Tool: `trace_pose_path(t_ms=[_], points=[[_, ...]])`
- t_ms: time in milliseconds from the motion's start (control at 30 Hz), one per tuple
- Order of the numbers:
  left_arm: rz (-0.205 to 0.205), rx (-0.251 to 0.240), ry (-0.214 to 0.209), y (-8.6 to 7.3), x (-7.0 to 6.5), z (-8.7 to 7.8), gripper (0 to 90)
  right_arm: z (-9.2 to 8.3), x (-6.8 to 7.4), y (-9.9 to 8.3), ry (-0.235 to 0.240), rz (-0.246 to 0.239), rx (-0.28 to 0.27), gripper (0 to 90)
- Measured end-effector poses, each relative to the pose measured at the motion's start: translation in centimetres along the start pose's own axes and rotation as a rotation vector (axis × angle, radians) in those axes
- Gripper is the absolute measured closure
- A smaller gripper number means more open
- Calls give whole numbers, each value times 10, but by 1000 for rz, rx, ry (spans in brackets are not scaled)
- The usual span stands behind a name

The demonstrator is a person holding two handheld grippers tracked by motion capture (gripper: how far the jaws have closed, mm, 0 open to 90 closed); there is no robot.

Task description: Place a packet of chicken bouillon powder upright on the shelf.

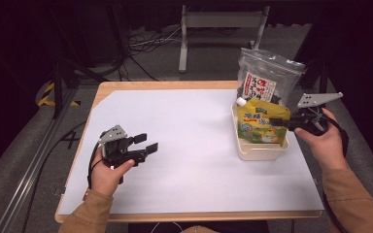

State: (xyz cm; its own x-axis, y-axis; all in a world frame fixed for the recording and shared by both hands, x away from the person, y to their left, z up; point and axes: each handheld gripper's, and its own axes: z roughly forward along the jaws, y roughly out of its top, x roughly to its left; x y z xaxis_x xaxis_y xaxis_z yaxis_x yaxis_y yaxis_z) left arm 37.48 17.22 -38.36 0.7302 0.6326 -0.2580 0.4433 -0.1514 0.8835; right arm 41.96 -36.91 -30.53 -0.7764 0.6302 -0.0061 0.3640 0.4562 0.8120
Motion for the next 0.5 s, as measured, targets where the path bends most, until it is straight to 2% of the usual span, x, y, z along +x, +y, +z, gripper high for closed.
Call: trace_pose_path(t_ms=[133, 467, 500], points=[[-8, 1, 11, 0, 1, -2, 357, 1, -2, -6, -2, 16, -9, 899], [3, 12, 36, 1, 5, -7, 321, 6, -5, -18, -6, 49, -17, 894], [-8, 10, 40, 0, 5, -8, 321, 6, -5, -19, -7, 50, -20, 893]])
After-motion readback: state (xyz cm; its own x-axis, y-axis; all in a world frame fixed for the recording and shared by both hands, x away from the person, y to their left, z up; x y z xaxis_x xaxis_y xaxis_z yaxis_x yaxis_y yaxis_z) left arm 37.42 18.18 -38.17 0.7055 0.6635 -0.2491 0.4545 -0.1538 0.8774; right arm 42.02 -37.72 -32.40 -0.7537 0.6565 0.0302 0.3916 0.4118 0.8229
